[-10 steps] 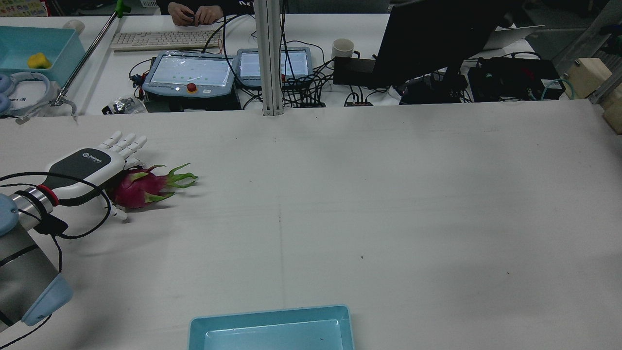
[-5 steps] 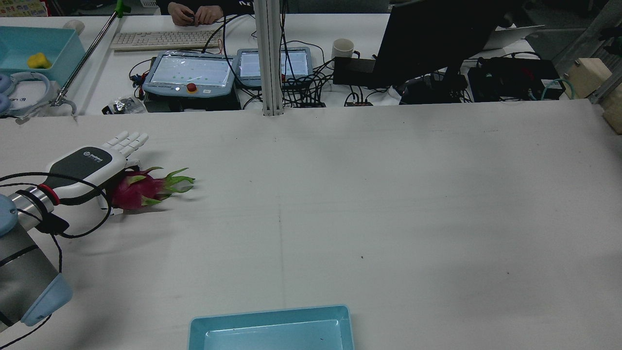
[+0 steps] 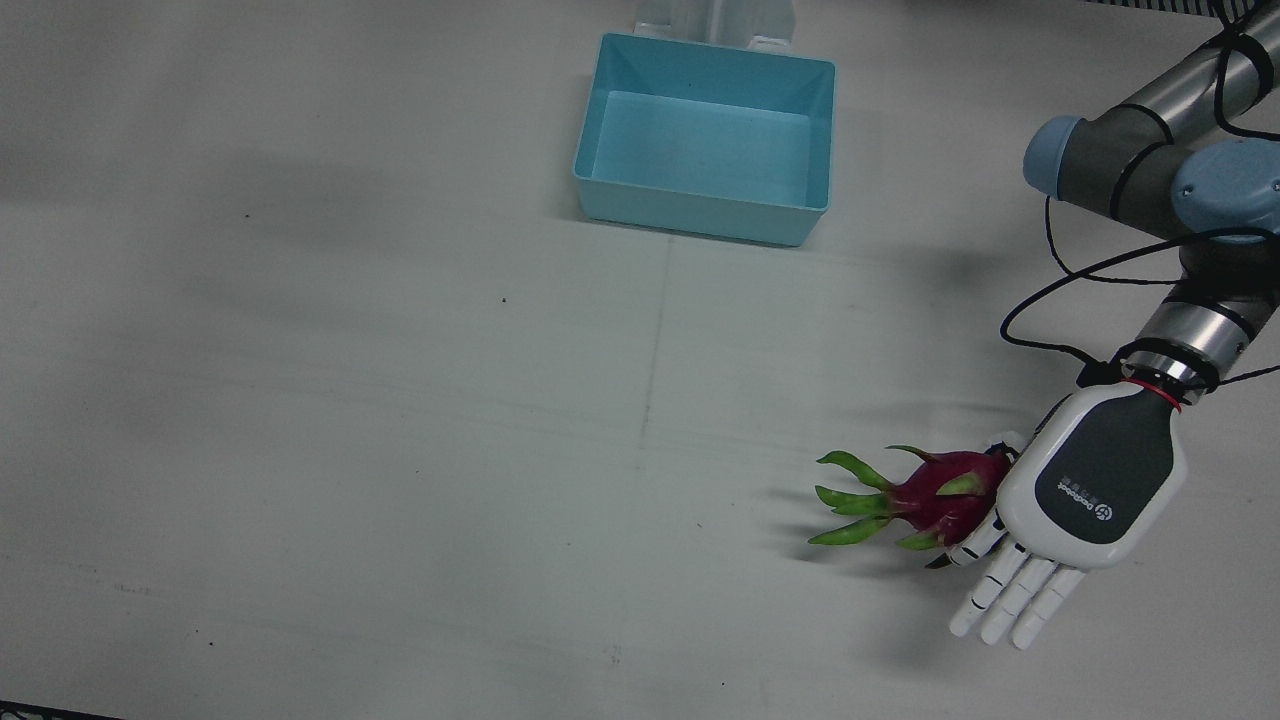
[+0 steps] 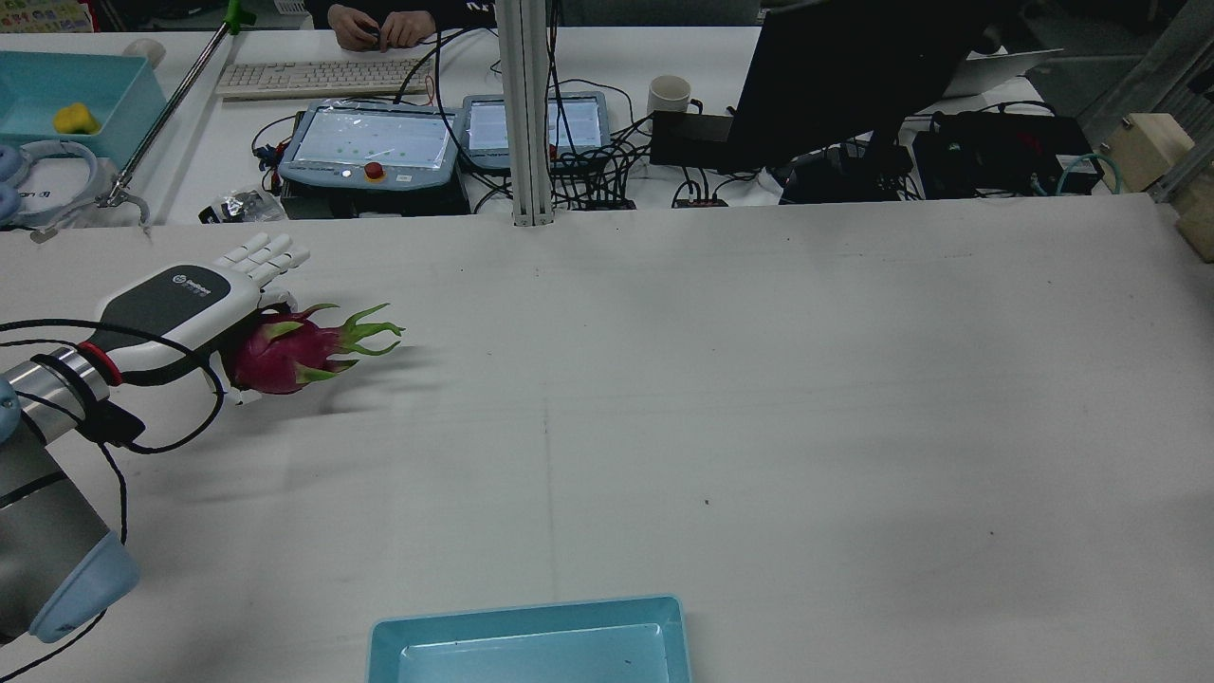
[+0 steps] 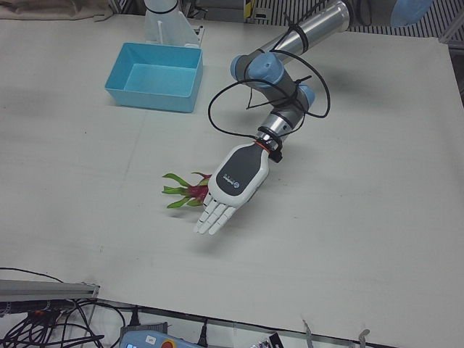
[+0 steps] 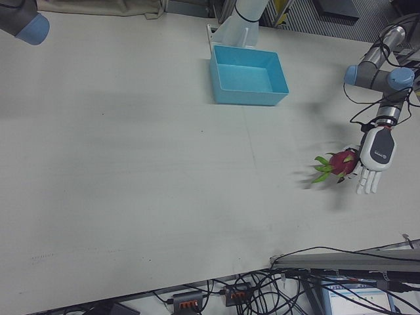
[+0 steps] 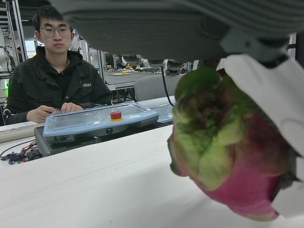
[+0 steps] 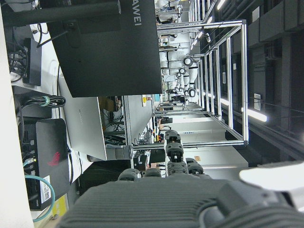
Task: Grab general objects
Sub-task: 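Lift the dragon fruit and carry it toward the light-blue tray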
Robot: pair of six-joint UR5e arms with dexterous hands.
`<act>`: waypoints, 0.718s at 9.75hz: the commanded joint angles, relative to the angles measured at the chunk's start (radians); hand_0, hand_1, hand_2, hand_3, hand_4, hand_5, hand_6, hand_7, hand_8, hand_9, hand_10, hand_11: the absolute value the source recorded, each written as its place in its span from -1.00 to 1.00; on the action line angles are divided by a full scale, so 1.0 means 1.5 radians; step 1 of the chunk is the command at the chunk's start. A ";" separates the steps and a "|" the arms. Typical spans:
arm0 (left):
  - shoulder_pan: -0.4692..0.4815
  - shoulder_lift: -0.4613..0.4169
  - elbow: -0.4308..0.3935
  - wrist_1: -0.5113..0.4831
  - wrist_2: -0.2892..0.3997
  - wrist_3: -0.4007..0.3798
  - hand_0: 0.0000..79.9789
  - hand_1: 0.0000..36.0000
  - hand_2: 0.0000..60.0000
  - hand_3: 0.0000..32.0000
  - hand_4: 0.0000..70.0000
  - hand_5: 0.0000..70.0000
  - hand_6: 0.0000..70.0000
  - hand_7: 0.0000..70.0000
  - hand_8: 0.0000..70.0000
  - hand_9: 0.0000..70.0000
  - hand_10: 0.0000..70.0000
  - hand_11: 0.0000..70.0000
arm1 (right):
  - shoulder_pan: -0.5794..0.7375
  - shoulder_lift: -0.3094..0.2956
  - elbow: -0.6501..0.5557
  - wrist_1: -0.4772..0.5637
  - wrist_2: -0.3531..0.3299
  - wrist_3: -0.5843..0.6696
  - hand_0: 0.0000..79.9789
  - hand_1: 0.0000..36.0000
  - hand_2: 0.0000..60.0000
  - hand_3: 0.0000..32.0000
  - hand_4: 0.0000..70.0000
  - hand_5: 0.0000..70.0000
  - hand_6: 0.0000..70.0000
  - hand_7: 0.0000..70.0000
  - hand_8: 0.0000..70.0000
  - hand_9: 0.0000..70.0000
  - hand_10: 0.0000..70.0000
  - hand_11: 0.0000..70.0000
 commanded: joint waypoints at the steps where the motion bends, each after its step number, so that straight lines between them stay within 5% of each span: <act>1: 0.005 -0.006 -0.084 0.076 0.021 -0.065 0.29 0.72 1.00 -1.00 -0.05 -0.03 -0.78 -0.59 -0.92 -0.96 -0.69 -0.50 | 0.000 0.000 0.000 0.000 0.000 0.000 -1.00 -1.00 -1.00 -1.00 -1.00 -1.00 -1.00 -1.00 -1.00 -1.00 -1.00 -1.00; 5: 0.008 -0.078 -0.125 0.161 0.146 -0.157 0.37 0.91 1.00 -1.00 0.04 0.01 -0.73 -0.52 -0.98 -0.95 -0.73 -0.54 | 0.000 0.000 -0.001 0.001 0.000 0.000 -1.00 -1.00 -1.00 -1.00 -1.00 -1.00 -1.00 -1.00 -1.00 -1.00 -1.00 -1.00; 7: 0.014 -0.103 -0.131 0.199 0.206 -0.160 0.42 1.00 1.00 -1.00 0.04 -0.02 -0.75 -0.52 -0.98 -0.95 -0.69 -0.48 | 0.000 0.000 -0.002 0.001 0.000 0.001 -1.00 -1.00 -1.00 -1.00 -1.00 -1.00 -1.00 -1.00 -1.00 -1.00 -1.00 -1.00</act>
